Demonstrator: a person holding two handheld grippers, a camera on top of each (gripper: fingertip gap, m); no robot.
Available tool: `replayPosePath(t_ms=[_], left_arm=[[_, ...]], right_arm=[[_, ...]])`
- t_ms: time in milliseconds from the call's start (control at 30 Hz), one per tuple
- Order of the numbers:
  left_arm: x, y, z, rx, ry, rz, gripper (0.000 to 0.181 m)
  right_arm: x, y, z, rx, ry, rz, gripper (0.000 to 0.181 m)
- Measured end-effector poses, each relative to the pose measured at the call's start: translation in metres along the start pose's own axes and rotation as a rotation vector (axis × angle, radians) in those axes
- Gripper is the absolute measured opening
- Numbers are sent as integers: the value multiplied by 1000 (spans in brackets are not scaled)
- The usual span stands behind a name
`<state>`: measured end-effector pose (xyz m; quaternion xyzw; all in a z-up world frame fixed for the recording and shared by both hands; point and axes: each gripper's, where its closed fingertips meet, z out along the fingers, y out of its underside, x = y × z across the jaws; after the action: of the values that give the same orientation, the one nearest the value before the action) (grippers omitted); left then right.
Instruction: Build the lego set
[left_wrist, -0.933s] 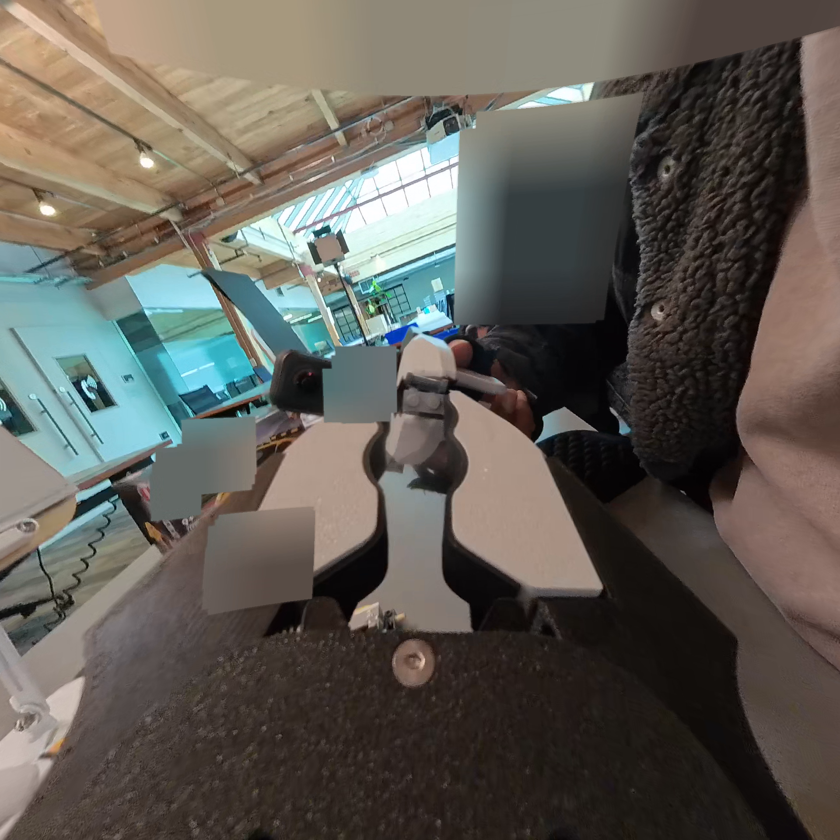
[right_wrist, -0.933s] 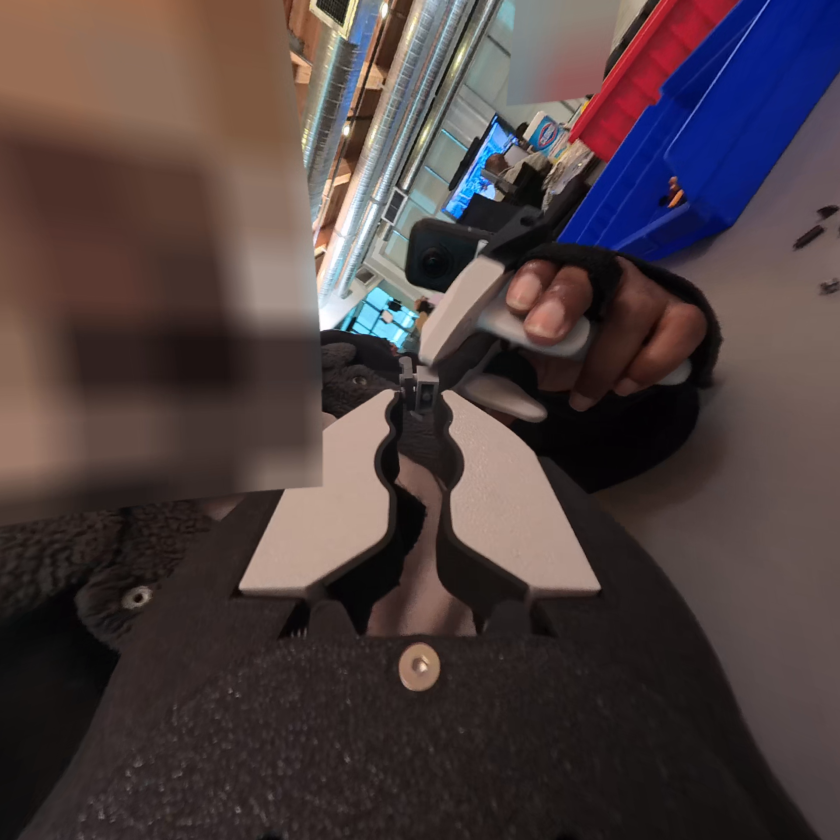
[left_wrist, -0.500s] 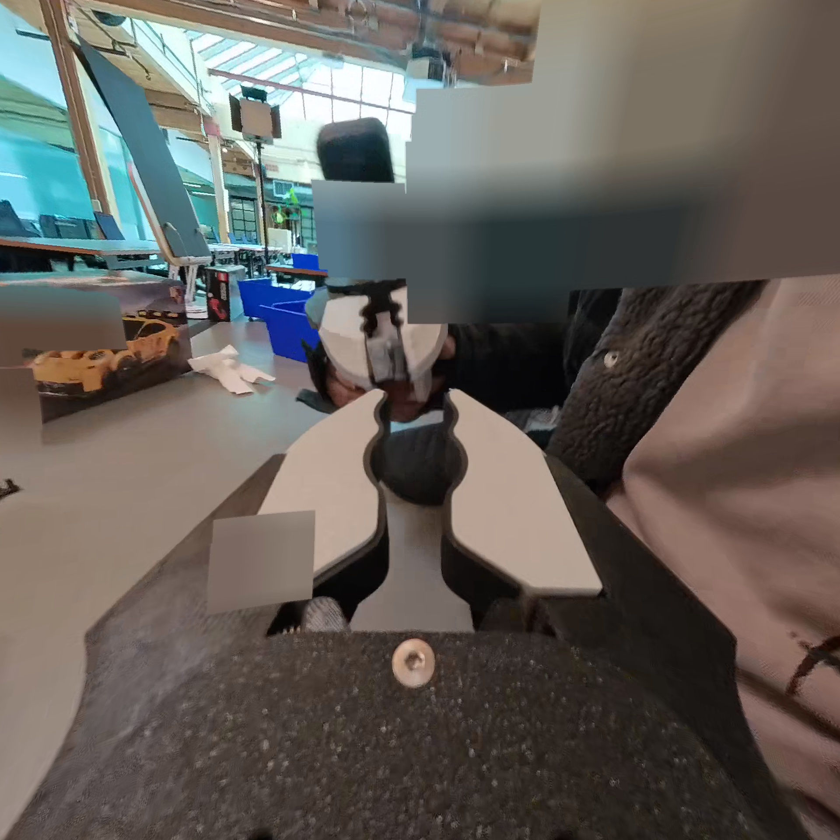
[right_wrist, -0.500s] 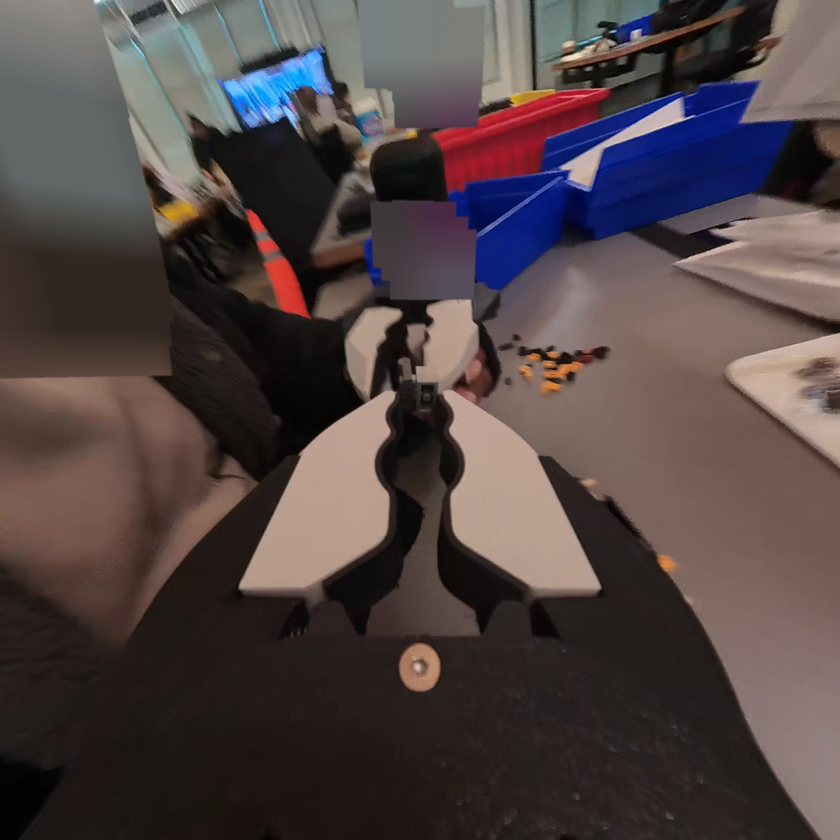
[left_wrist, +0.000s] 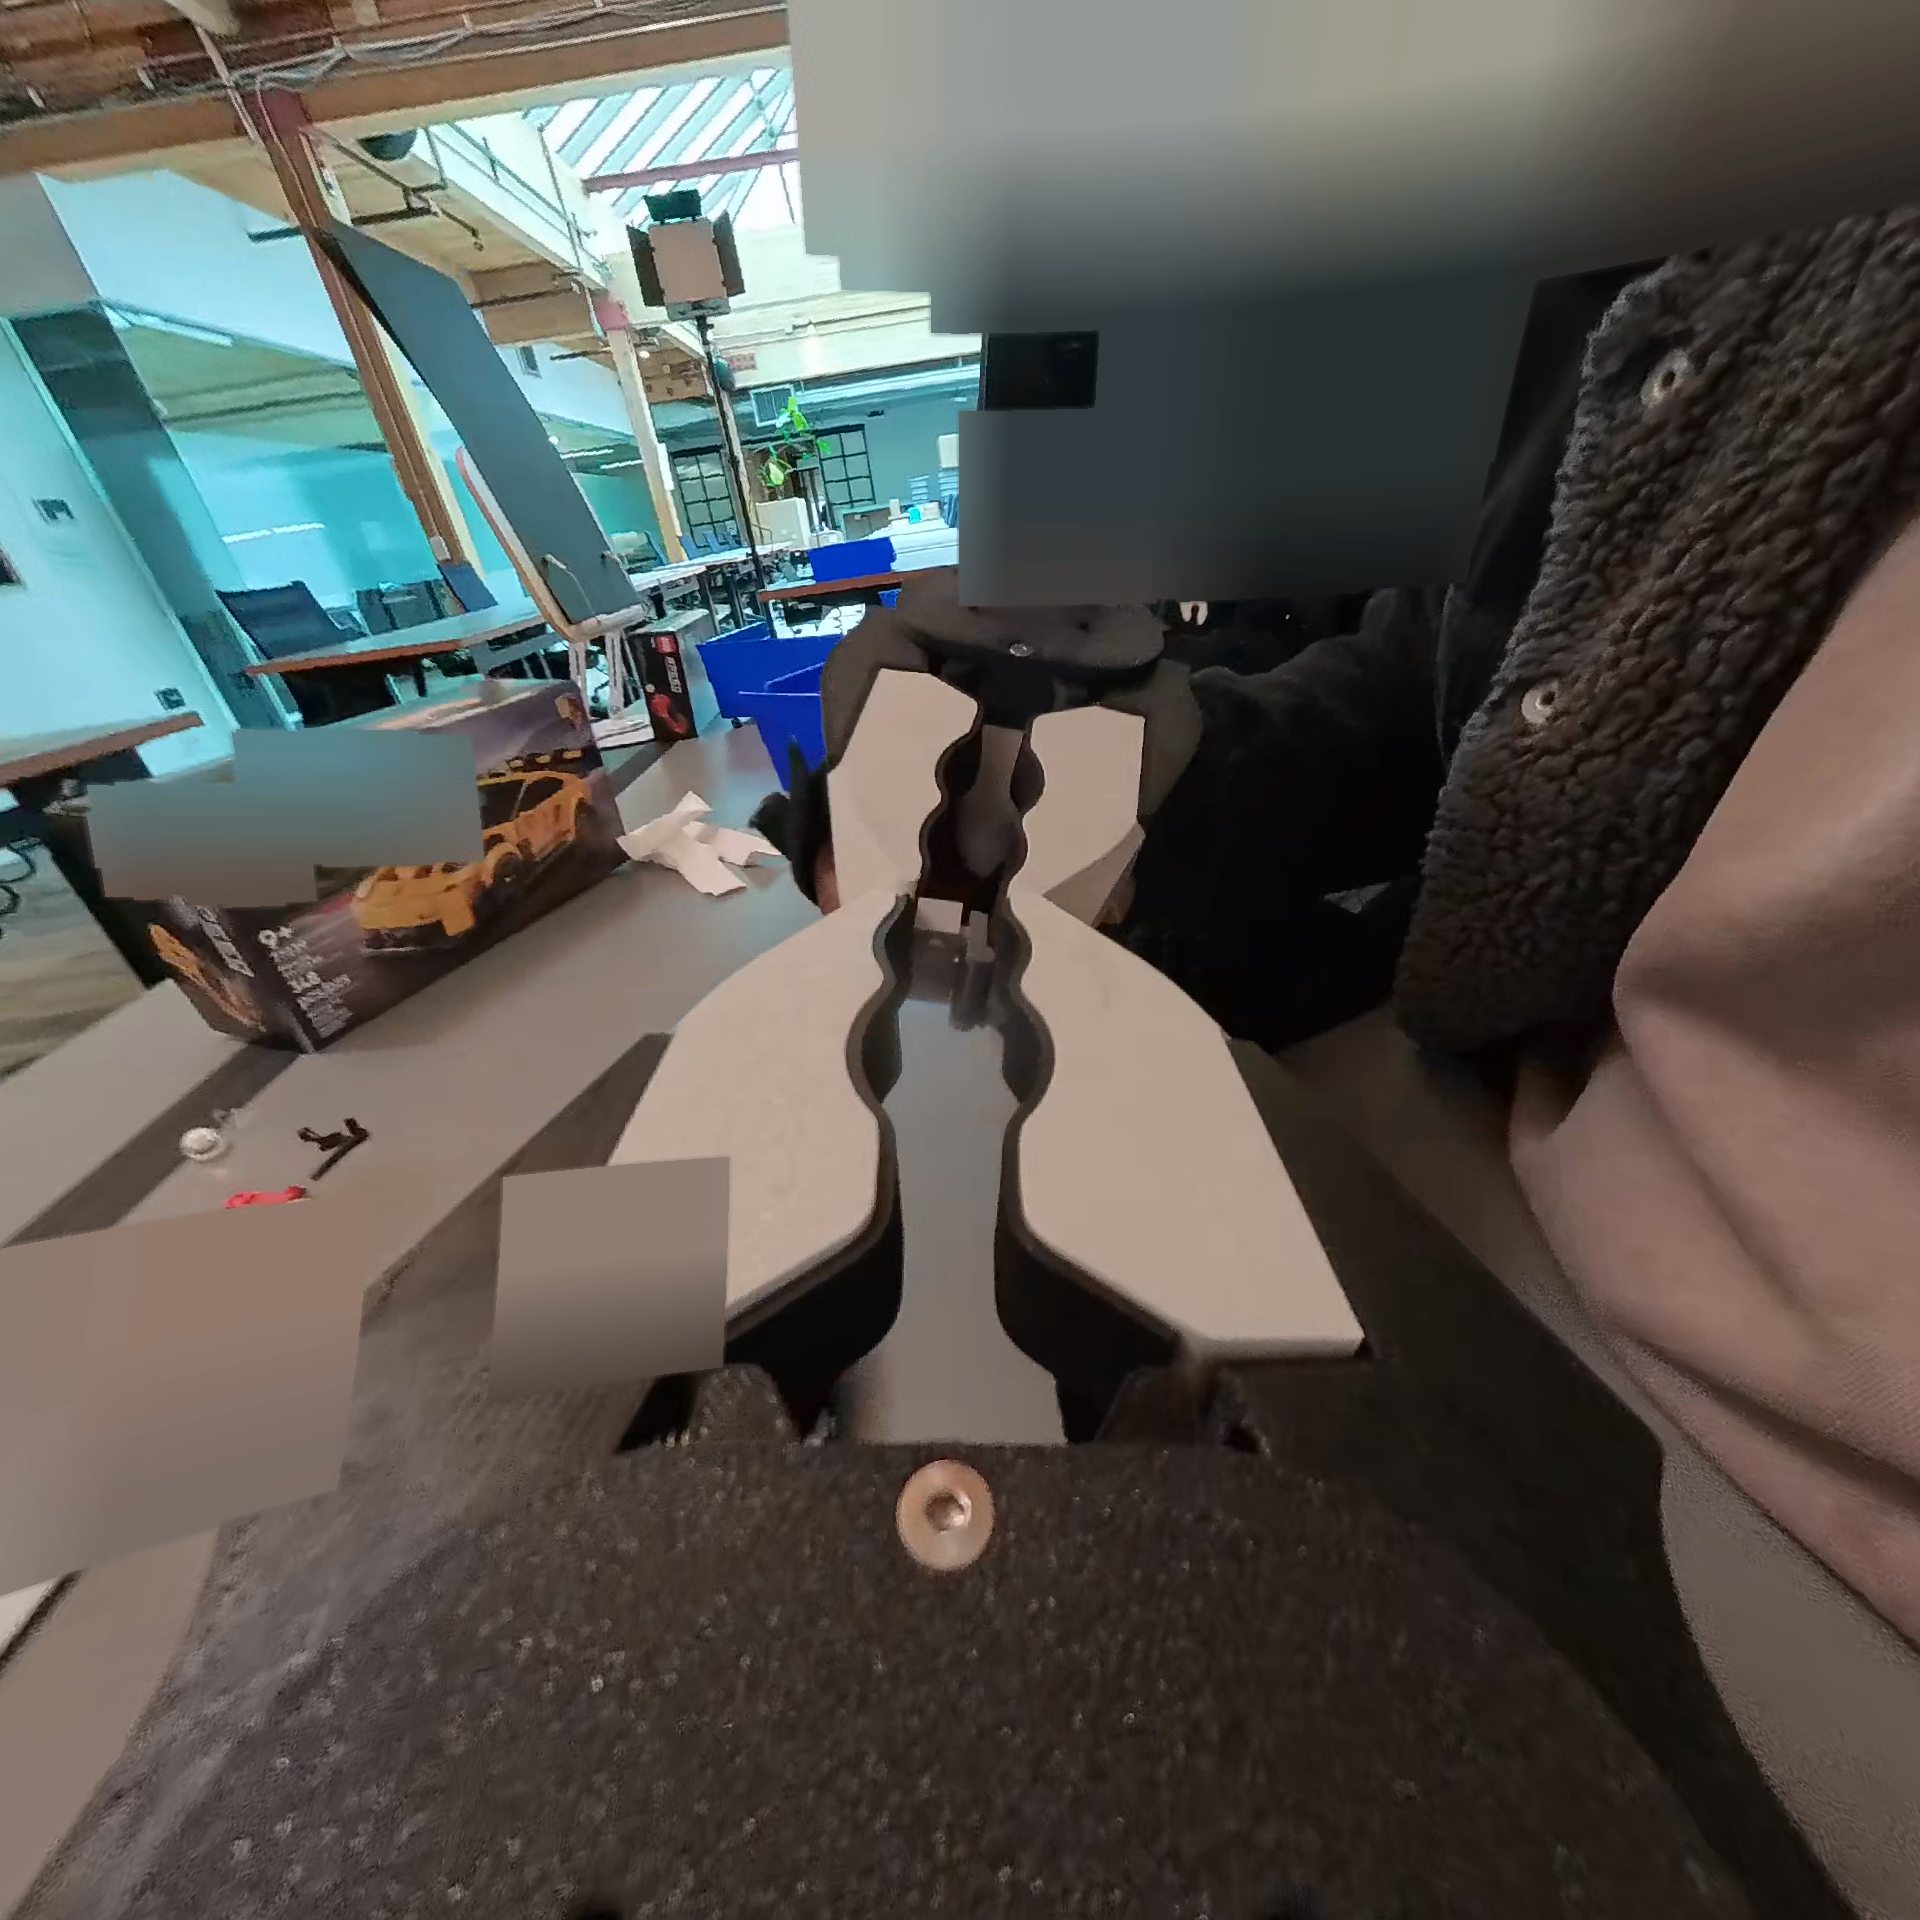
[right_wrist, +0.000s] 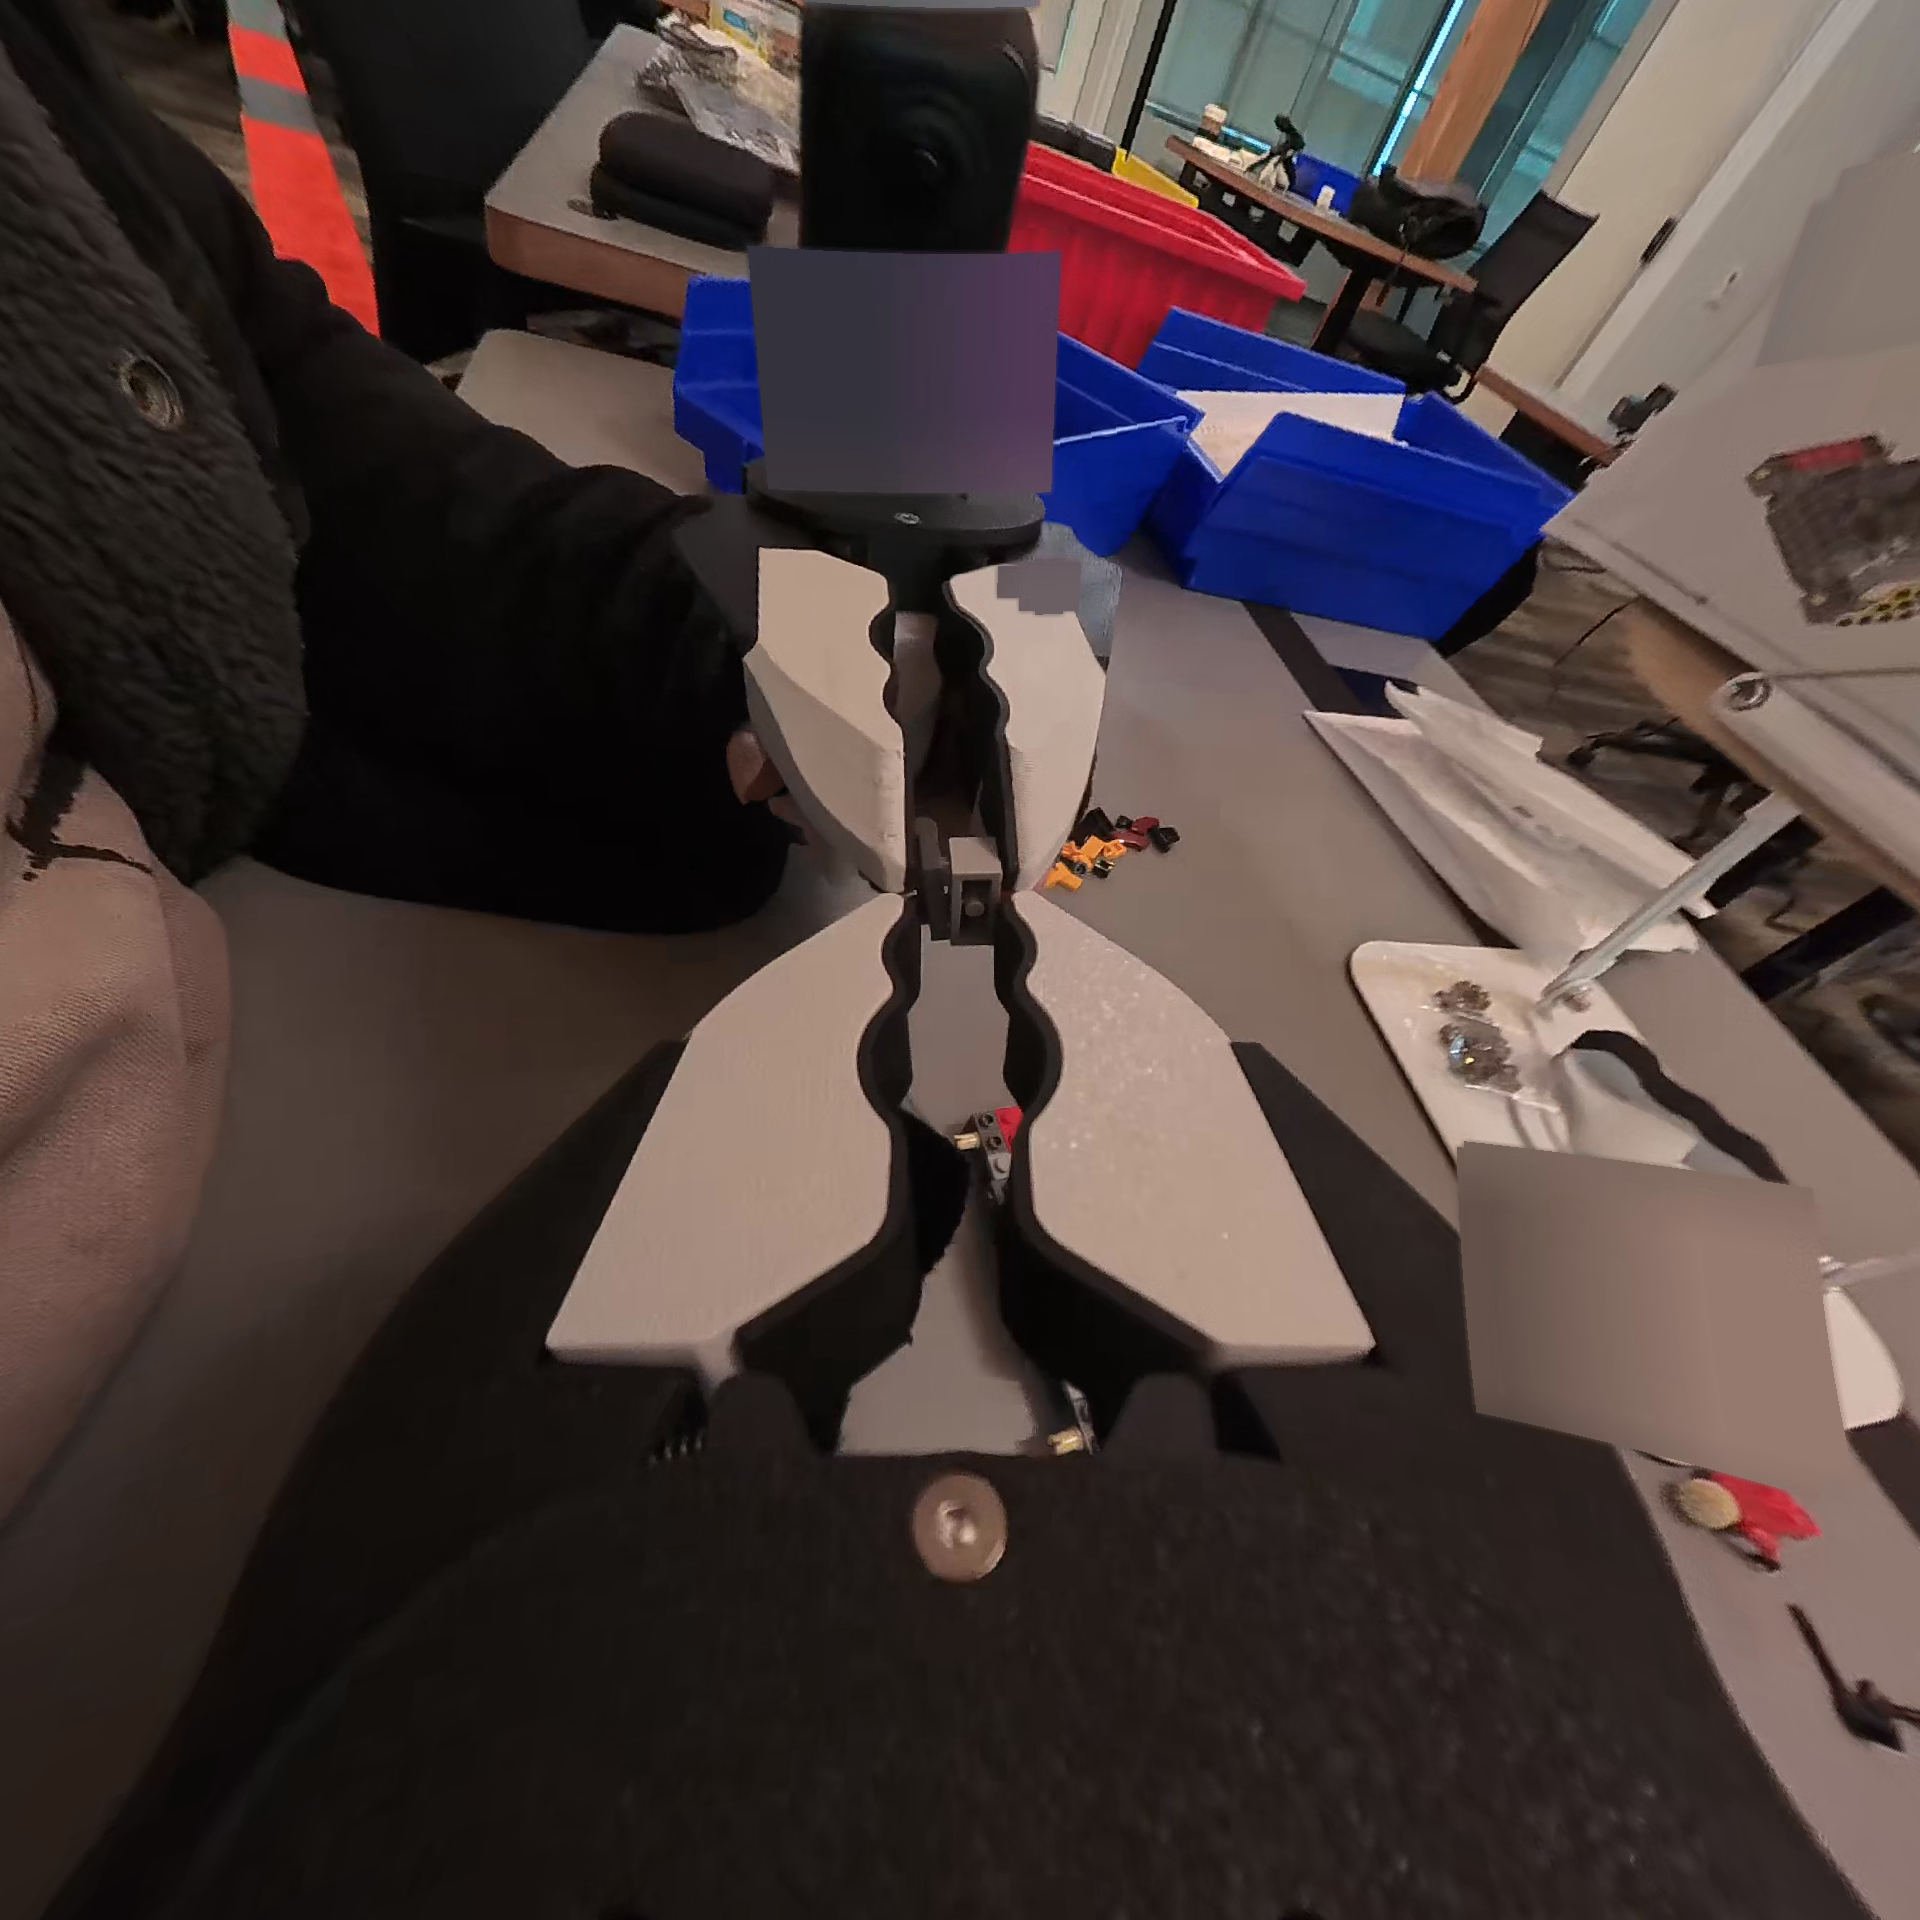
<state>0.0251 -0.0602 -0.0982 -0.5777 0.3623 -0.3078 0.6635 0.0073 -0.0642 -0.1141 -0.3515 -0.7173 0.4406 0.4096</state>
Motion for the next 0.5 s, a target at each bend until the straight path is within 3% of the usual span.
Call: replayPosePath(t_ms=[333, 500], left_arm=[[5, -9, -4, -10, -4, 98, 12], [-3, -15, -10, 95, -2, 3, 12]], right_arm=[[-3, -11, 1, -20, 87, -149, 12], [4, -16, 7, 10, 120, -96, 13]])
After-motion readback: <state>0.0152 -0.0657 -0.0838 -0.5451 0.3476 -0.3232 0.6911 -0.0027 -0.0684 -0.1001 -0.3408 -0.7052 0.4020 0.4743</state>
